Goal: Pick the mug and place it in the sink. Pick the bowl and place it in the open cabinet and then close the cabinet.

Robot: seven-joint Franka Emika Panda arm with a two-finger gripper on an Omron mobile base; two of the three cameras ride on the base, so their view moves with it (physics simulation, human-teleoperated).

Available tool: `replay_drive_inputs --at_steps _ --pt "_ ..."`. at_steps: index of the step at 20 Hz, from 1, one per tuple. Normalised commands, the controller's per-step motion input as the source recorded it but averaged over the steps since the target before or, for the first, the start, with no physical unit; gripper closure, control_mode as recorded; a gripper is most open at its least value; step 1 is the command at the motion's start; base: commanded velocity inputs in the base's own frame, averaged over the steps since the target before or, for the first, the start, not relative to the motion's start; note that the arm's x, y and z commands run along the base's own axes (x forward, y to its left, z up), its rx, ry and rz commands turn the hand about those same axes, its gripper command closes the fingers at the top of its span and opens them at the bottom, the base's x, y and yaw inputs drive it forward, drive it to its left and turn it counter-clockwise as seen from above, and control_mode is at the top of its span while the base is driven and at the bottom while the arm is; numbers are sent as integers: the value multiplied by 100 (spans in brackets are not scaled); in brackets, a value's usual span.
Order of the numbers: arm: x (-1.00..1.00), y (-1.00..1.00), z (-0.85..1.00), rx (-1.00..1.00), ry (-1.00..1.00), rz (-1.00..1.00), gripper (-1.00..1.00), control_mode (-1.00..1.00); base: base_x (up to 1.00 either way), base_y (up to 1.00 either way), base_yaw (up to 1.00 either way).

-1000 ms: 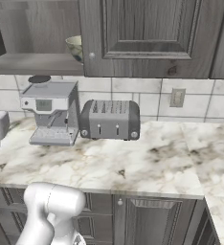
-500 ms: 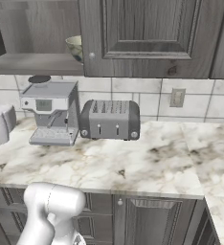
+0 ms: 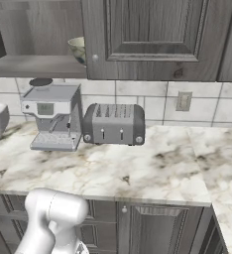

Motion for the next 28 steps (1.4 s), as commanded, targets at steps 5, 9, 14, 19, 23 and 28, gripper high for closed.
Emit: replay_drive_inputs --at_steps 5,9,14,19,23,28 --pt "52 82 -100 49 -37 -8 -100 -100 0 0 0" --pt "36 100 -100 42 -42 -13 -100 -100 0 0 0" --pt "-39 60 -100 31 -63 -13 -100 -100 0 0 0" --pt "-100 -1 -73 16 -62 -9 -100 -100 0 0 0" --pt "-100 -1 -88 4 -47 -10 -100 -100 0 0 0" --pt "-90 61 -98 0 -38 -8 -100 -100 0 0 0"
